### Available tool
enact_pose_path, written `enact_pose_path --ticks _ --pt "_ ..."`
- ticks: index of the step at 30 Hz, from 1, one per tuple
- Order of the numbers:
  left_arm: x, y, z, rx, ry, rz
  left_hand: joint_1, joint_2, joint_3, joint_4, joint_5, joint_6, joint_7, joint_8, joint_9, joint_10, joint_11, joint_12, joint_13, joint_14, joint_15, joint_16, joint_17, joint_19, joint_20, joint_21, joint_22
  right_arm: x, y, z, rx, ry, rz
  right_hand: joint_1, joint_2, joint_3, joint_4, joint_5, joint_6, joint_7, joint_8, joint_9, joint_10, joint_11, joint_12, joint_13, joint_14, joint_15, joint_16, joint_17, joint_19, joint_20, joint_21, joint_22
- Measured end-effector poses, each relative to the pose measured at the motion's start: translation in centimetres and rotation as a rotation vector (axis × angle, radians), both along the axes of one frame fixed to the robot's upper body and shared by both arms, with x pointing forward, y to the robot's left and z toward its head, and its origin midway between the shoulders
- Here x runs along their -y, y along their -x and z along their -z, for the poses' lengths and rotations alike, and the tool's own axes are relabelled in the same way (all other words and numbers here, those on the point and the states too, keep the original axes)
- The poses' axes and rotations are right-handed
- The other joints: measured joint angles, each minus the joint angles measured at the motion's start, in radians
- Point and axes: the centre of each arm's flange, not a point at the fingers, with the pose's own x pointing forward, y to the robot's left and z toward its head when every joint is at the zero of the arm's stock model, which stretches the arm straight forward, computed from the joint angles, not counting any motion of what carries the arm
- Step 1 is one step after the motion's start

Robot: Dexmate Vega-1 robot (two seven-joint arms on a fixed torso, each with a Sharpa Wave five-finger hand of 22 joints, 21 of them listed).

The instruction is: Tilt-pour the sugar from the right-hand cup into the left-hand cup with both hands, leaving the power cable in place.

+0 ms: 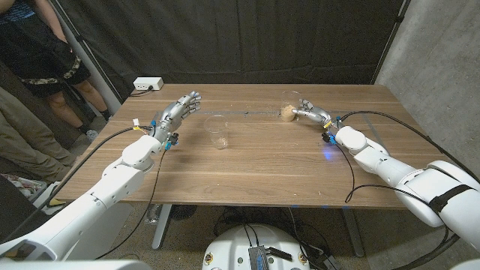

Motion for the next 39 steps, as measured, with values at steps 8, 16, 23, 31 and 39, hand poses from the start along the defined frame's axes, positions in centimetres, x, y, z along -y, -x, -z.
enact_pose_path --ticks 8,16,23,31,39 --pt "0.2 0.1 0.2 -0.003 0.002 0.004 0.000 0.000 0.000 0.000 0.000 0.000 0.000 0.000 0.000 0.000 0.000 0.000 0.000 0.000 0.000 0.000 0.000 0.000 0.000 -0.004 0.000 -0.5 0.0 -0.1 -0.006 -0.007 -0.009 0.000 0.000 0.000 0.000 0.000 0.005 0.005 0.000 0.000 0.005 -0.005 0.002 0.000 0.005 0.005 0.000 0.000 0.000 0.000 0.000 0.006" --pt "0.2 0.1 0.3 -0.004 0.002 0.007 0.000 0.000 0.000 0.000 0.000 0.000 0.000 0.000 0.000 0.000 0.000 0.000 0.000 0.000 0.000 0.000 0.000 0.000 0.000 -0.004 0.000 -1.2 0.1 -0.6 -0.010 -0.012 -0.026 0.005 0.005 -0.004 0.004 0.000 -0.006 0.012 0.000 0.000 -0.008 0.008 0.002 0.000 0.002 0.002 0.000 0.000 -0.012 0.013 0.000 0.007" --pt "0.0 0.0 0.5 -0.006 0.003 0.009 0.000 0.000 0.000 0.000 0.000 0.000 0.000 0.000 0.000 0.000 0.000 0.000 0.000 0.000 0.000 0.000 0.000 0.000 0.000 -0.004 0.000 -1.6 -0.1 -0.7 -0.043 -0.019 -0.031 0.009 0.009 -0.004 0.004 0.000 -0.013 0.016 -0.004 0.000 -0.011 0.011 0.002 0.000 -0.002 0.005 0.000 0.000 -0.018 0.018 0.000 0.007" --pt "-0.3 0.0 0.5 -0.006 0.002 0.012 0.000 0.000 0.000 0.000 0.000 0.000 0.000 0.000 0.000 0.004 0.004 0.000 0.000 0.000 0.000 0.000 0.000 0.000 0.000 -0.004 0.000 -2.3 -0.3 -1.0 -0.052 -0.024 -0.040 0.015 0.015 -0.004 0.004 0.000 -0.019 0.011 -0.004 0.000 -0.020 0.020 0.002 0.000 -0.002 0.005 0.000 0.000 -0.023 0.023 -0.001 0.007" --pt "-0.7 0.0 0.4 -0.006 0.000 0.011 0.000 0.000 0.000 0.000 0.000 0.005 0.005 0.000 0.000 0.003 0.004 0.000 0.000 0.000 0.000 0.000 0.000 0.000 0.000 -0.007 0.000 -3.1 -0.4 -1.3 -0.047 -0.039 -0.042 0.015 0.015 -0.004 0.004 0.000 -0.024 0.016 -0.008 0.000 -0.022 0.022 0.002 0.000 -0.002 0.005 0.000 0.001 0.000 0.057 -0.004 0.005"
